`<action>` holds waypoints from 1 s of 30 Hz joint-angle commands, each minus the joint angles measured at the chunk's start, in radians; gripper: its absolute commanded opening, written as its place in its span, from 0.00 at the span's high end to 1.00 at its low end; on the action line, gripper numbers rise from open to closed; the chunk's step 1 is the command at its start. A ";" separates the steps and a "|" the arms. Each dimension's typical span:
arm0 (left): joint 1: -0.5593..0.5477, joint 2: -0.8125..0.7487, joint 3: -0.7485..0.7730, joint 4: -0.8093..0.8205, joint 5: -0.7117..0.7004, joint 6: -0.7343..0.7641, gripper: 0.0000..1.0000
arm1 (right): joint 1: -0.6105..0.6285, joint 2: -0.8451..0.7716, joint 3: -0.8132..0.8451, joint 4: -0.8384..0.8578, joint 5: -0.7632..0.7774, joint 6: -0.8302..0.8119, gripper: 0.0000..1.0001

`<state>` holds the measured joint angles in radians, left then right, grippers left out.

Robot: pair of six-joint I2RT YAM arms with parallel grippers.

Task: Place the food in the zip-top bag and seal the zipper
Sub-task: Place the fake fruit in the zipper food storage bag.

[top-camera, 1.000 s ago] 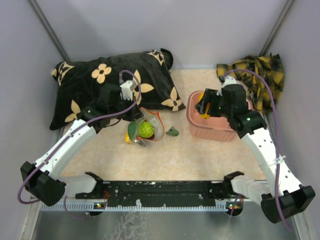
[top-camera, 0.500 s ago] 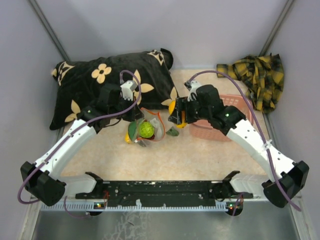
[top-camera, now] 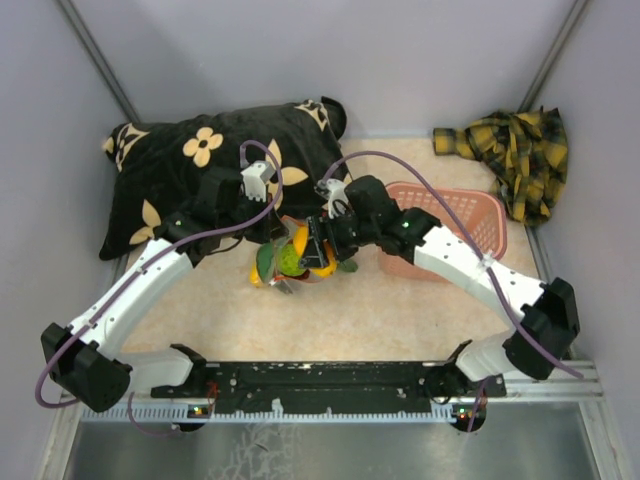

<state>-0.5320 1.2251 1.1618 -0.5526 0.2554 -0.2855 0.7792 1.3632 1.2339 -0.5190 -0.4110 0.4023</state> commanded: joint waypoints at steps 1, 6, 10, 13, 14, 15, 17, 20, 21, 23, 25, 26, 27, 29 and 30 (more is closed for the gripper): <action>0.005 -0.001 -0.007 0.043 0.023 0.016 1.00 | 0.023 0.040 0.064 0.052 -0.081 -0.019 0.62; 0.005 -0.005 -0.008 0.045 0.034 0.016 1.00 | 0.023 0.111 0.082 0.049 -0.088 -0.026 0.61; 0.005 -0.007 -0.007 0.046 0.048 0.016 1.00 | 0.021 0.164 0.116 0.034 -0.026 -0.028 0.61; 0.004 -0.010 -0.011 0.051 0.065 0.018 1.00 | 0.012 0.191 0.140 0.033 0.039 -0.018 0.60; 0.003 -0.010 -0.010 0.052 0.072 0.020 1.00 | 0.009 0.199 0.146 0.035 0.058 -0.015 0.59; 0.004 -0.011 -0.010 0.053 0.078 0.020 1.00 | 0.006 0.204 0.153 0.035 0.077 -0.012 0.59; 0.004 -0.014 -0.012 0.055 0.092 0.022 1.00 | -0.004 0.211 0.157 0.043 0.107 -0.006 0.58; 0.004 -0.017 -0.015 0.062 0.110 0.025 1.00 | -0.018 0.216 0.149 0.062 0.163 0.016 0.56; 0.003 -0.016 -0.016 0.064 0.118 0.025 1.00 | -0.021 0.221 0.150 0.066 0.174 0.021 0.56; 0.002 -0.014 -0.017 0.070 0.142 0.027 1.00 | -0.020 0.232 0.147 0.078 0.191 0.034 0.54; 0.003 -0.013 -0.020 0.079 0.175 0.024 1.00 | -0.021 0.244 0.135 0.110 0.182 0.045 0.52; 0.003 -0.013 -0.023 0.086 0.190 0.020 1.00 | -0.021 0.249 0.127 0.127 0.176 0.052 0.52; 0.003 -0.011 -0.025 0.091 0.200 0.018 1.00 | -0.021 0.252 0.119 0.142 0.176 0.059 0.51; 0.002 -0.007 -0.025 0.094 0.211 0.012 1.00 | -0.019 0.257 0.101 0.169 0.194 0.074 0.46; 0.002 -0.005 -0.024 0.094 0.216 0.011 1.00 | -0.019 0.254 0.093 0.181 0.206 0.086 0.44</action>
<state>-0.5312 1.2247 1.1419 -0.5163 0.3904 -0.2718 0.7628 1.6142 1.3289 -0.4561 -0.2512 0.4473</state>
